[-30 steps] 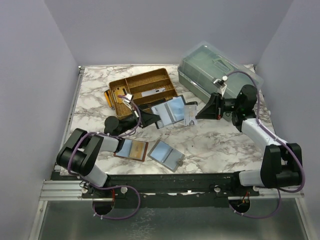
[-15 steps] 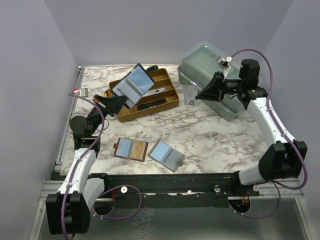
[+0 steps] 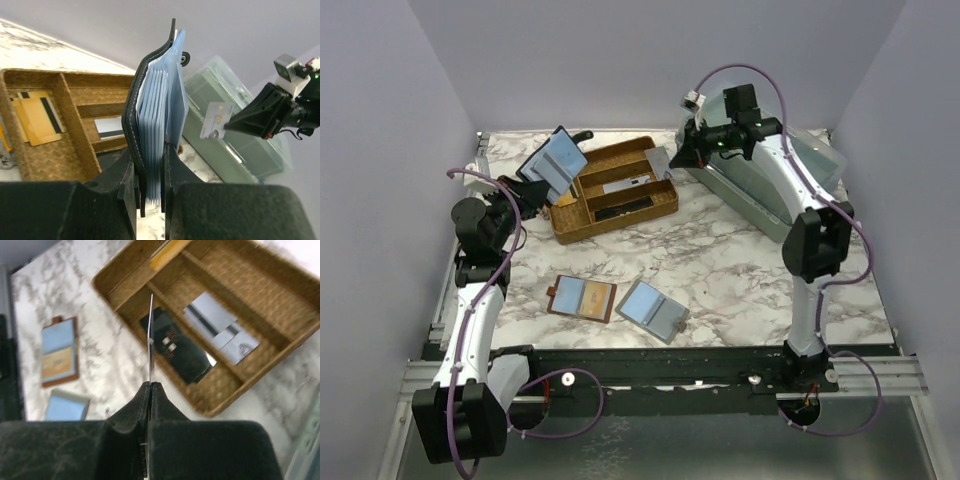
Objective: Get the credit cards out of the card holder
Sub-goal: Place the credit card in the storage box.
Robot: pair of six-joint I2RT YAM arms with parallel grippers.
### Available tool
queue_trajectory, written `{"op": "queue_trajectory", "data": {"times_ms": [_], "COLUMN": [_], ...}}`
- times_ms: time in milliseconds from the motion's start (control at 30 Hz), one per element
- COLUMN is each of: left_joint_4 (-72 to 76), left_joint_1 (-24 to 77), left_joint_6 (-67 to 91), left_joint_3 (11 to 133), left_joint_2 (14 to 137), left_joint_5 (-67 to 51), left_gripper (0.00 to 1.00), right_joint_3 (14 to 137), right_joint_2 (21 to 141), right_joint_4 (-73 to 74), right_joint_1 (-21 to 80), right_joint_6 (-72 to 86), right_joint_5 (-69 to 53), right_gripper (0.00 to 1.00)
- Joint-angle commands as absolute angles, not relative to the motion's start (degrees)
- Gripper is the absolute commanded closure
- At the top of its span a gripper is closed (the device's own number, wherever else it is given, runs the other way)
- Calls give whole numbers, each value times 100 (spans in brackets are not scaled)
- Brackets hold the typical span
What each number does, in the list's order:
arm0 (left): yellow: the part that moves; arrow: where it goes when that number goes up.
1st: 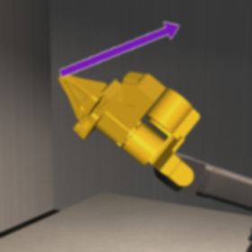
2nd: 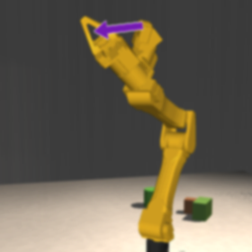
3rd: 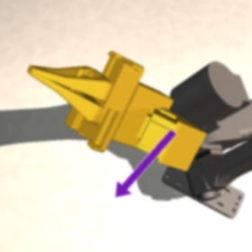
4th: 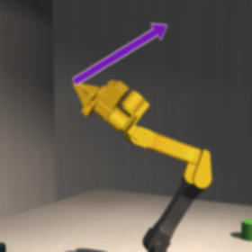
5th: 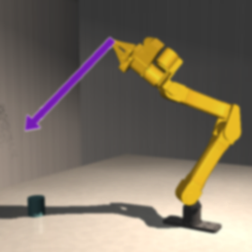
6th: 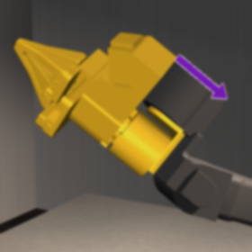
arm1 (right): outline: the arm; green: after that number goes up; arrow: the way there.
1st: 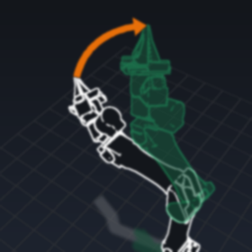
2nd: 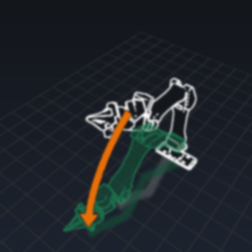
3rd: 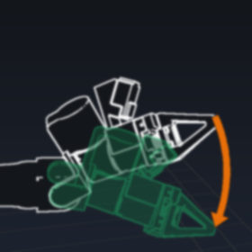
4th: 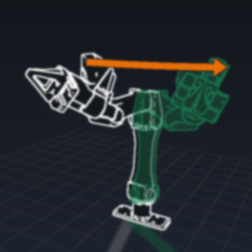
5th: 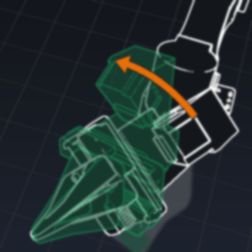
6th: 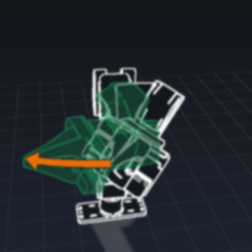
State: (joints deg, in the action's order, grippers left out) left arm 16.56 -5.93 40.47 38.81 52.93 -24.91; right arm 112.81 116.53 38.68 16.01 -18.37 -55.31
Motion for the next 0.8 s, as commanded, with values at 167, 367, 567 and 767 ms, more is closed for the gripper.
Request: {"op": "queue_trajectory", "data": {"times_ms": [167, 367, 567, 767], "left_joint_4": [1672, 1390, 1166, 934], "left_joint_1": [-638, -636, -650, -666], "left_joint_6": [3728, 3885, 3972, 4132], "left_joint_3": [4310, 4760, 5134, 5405], "left_joint_2": [5756, 6113, 6347, 6510], "left_joint_5": [-1690, -1705, -1780, -1919], "left_gripper": [100, 100, 100, 100], "right_joint_3": [14294, 13783, 13763, 13610], "right_joint_2": [13729, 13754, 13951, 14137], "right_joint_4": [4802, 3835, 3360, 3326], "right_joint_1": [1974, 2288, 2484, 2675], "right_joint_6": [-3449, -3934, -4235, -4741], "right_joint_5": [-3939, -3152, -2733, -2499], "right_gripper": [100, 100, 100, 99]}}
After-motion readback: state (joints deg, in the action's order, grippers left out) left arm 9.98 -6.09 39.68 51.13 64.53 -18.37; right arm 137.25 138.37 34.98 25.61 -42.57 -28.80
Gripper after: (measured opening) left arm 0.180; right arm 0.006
